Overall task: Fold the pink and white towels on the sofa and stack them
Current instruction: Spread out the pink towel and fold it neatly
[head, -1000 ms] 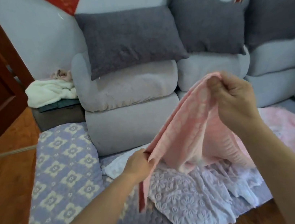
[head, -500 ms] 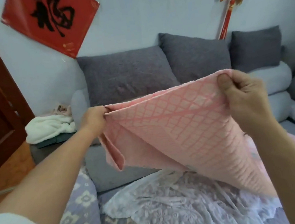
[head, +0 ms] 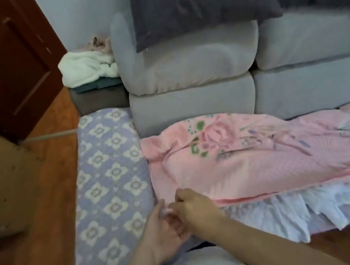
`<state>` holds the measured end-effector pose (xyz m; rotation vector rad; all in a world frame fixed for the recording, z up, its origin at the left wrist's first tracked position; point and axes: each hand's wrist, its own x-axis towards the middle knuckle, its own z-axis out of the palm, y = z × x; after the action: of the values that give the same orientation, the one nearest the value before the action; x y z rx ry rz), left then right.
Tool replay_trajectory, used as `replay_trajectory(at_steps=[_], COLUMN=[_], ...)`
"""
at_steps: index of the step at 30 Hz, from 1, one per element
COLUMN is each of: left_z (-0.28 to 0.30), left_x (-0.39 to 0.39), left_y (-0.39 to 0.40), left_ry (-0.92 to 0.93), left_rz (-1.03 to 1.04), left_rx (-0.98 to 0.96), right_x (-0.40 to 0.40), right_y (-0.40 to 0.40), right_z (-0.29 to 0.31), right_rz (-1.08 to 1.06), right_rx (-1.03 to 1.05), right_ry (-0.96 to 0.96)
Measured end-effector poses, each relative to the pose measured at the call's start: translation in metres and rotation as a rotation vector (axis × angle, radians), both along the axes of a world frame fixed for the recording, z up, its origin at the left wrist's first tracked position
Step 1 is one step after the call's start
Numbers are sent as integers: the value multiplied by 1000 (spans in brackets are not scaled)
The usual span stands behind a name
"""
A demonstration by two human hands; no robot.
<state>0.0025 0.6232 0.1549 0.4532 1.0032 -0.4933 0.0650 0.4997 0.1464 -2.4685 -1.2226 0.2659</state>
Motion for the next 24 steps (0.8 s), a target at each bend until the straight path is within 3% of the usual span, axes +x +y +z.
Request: replay_trajectory(at_steps=[2,6,9,12,16,19,21,24], left_z=[1,-9,-13,-5,22,45,64,80], left_x=[-4,-5,-11,-13,-15,-16,-14,-9], left_y=[-8,-23,-23,-19,-12,-12,-18,-26], left_ry=[29,152,190,137,-30,-98,-148,-227], left_rz=[-25,-145,-175,-174,-62,-217,-391,-421], left_rx=[32,225,322,492,517,765,1024,1225], right_x=[-15,-26,-27,-33,-36,-28,-20,-9], right_y=[-1,-5,-22,-61,-129,-157,-164,-163], right_z=[-12,-17,-14,-18,-43,-42,-39,-38], right_rz=[55,90,89,-380,-1021,-1210,-1143,-899], right_rx=[-73,-104,-54,117,195,206,206,112], right_ry=[-54,23,310,649,725,608,412,147])
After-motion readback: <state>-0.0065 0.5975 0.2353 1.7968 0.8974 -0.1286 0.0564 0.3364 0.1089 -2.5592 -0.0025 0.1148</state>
